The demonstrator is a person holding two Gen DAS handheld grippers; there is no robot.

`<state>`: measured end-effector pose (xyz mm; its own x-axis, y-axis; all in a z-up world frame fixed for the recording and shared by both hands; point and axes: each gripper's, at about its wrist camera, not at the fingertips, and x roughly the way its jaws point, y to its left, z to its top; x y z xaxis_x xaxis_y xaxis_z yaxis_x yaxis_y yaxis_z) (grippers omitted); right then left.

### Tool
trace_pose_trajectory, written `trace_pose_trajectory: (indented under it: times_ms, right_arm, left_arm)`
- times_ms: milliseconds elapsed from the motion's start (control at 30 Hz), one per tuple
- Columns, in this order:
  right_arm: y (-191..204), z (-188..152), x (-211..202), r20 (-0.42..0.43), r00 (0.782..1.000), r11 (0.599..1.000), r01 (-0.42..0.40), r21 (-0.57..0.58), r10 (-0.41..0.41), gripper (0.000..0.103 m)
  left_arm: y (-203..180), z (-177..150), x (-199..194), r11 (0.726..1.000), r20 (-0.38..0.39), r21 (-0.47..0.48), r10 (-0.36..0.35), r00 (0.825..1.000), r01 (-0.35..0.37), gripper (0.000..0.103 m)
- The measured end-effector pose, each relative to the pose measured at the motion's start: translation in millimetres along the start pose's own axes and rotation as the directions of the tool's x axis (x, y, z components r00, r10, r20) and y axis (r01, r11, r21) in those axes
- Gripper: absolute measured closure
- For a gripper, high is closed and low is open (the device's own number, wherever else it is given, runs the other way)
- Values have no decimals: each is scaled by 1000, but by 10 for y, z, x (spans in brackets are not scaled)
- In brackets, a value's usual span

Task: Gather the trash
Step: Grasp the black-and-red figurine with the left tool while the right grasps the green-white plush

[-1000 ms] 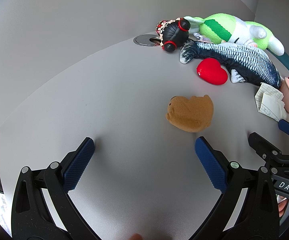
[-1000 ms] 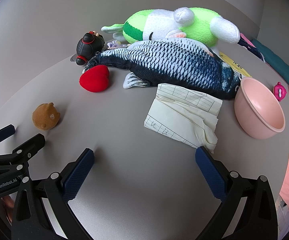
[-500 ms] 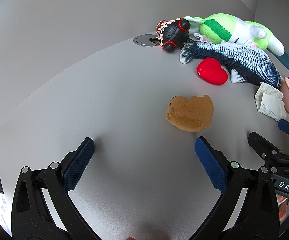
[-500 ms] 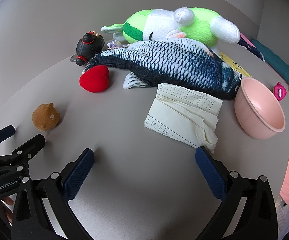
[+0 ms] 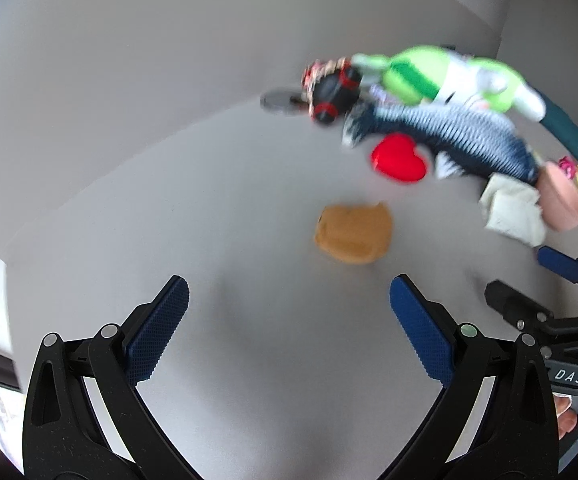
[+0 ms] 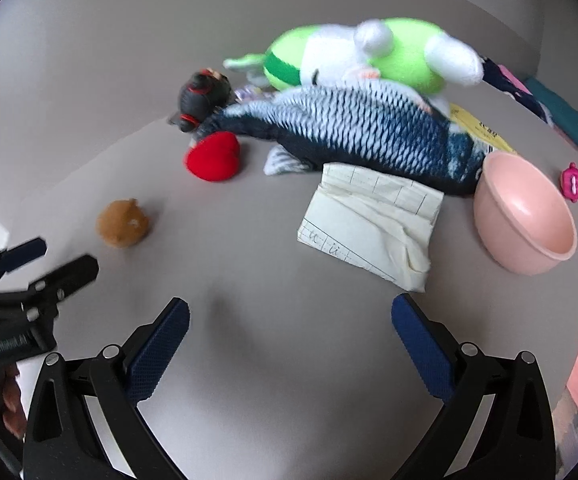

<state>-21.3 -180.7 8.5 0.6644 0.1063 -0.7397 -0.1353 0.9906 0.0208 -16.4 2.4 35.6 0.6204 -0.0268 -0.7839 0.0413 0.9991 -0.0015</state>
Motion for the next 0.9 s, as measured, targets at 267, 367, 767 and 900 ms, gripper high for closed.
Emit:
trace_pose_trajectory:
  times_ms: [267,367,767,900]
  right_arm:
    - [-225,306,-562,94,992,997,-77,-26,79,5]
    - [-353,567,-683,131,989,997,-69,-34,73,7]
    - [-855,1603,-19,121,990,996,74,-41,-69,8]
    - [-978,1736,287,67,996,998,51,21,-52,17]
  left_arm:
    - [-67,373,-335,999,79,-47,-11,997,14,6]
    - [-153,499,-240,998,68,-59,-31,997,35,6]
    - [-245,1027,224,993,30,-108,-47,998,50,6]
    - [-266,1205,385,992,19,-119,-40,999,42,6]
